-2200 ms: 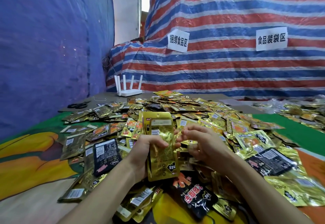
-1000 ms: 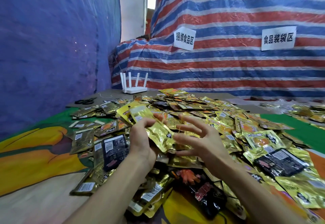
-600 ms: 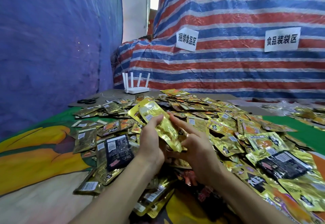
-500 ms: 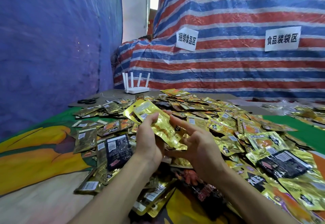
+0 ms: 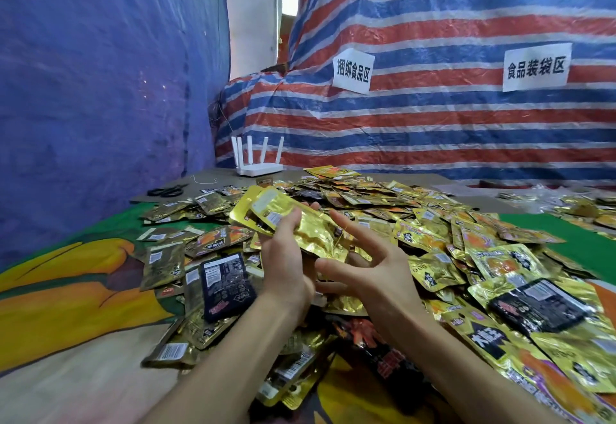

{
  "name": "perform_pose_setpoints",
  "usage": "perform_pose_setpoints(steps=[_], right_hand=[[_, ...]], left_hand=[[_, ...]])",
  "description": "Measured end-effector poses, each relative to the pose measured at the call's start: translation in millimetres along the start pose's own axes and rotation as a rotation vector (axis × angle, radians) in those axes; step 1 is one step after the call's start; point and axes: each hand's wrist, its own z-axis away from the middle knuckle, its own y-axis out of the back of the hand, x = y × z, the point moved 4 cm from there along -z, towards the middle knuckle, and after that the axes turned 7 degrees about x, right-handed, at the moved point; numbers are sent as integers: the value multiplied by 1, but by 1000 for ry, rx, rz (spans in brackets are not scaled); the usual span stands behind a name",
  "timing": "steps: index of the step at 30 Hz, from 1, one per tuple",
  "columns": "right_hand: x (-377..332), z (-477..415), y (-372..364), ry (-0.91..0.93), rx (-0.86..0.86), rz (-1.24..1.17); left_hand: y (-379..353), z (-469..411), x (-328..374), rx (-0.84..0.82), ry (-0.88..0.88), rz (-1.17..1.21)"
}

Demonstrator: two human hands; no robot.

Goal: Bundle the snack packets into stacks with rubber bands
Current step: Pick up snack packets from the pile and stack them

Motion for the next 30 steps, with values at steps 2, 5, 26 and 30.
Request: perform_pose_setpoints(steps=[2,5,26,30], right_hand=[[-1,-1,1,47,18,39],[-5,-3,8,121,103,131],[-3,-22,27,-202,105,-162],[-11,-14,28,-270,-67,115]], left_hand=[[-2,2,-7,-55,8,-45],[-9,9,-17,-231,75,-86],[-14,16,-16,-413,197,-65],[-13,15,-21,-429,230,-59]])
